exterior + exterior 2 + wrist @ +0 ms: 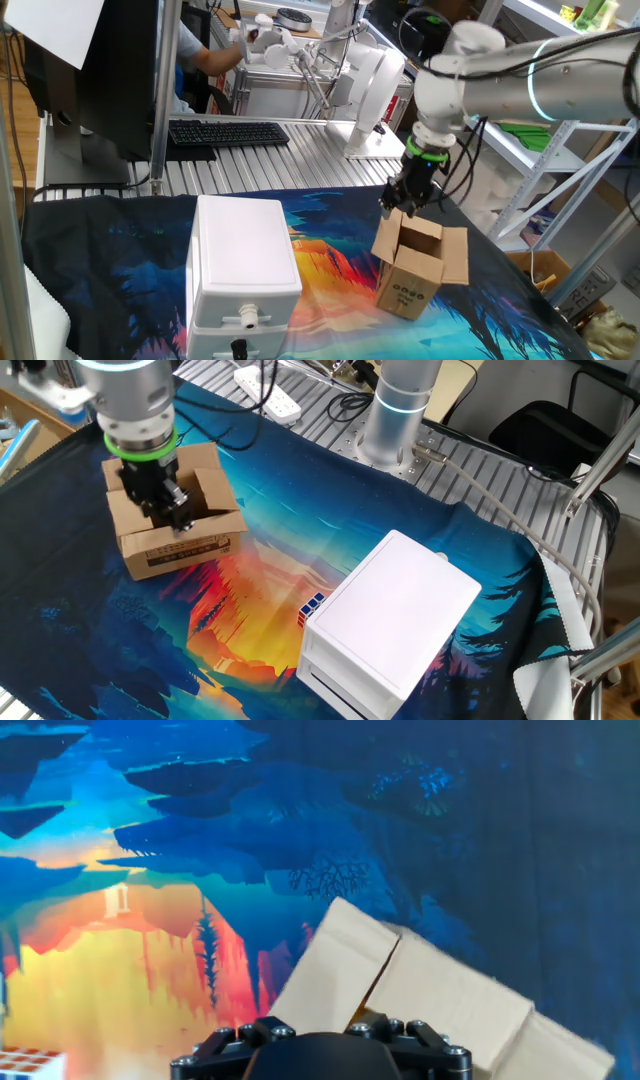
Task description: Cover the box
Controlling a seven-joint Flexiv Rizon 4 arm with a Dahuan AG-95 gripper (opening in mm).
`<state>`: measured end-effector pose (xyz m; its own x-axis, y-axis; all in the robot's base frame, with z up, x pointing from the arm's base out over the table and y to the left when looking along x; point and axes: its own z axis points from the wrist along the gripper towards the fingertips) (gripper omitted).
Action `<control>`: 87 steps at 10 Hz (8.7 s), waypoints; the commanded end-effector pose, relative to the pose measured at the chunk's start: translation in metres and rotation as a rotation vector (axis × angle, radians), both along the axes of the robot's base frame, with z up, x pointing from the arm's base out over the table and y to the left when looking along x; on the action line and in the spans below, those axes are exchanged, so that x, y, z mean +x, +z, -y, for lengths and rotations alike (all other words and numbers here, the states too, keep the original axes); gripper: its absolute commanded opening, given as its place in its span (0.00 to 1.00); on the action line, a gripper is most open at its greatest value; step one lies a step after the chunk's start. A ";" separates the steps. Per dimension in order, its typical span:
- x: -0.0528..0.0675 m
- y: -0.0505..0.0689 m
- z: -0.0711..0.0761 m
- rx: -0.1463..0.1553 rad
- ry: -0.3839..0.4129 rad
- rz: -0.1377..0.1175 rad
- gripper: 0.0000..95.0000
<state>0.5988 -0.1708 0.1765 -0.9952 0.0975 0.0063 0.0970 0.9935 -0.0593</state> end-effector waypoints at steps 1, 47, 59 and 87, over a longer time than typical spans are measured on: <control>0.012 0.022 -0.014 0.002 -0.044 -0.020 0.60; 0.037 -0.035 -0.022 -0.188 -0.243 0.001 0.00; 0.009 -0.025 0.000 -0.263 -0.279 -0.033 0.00; 0.001 -0.013 0.046 -0.266 -0.149 -0.091 0.00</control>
<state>0.6011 -0.2164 0.1634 -0.9659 0.2537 0.0517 0.2234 0.9176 -0.3287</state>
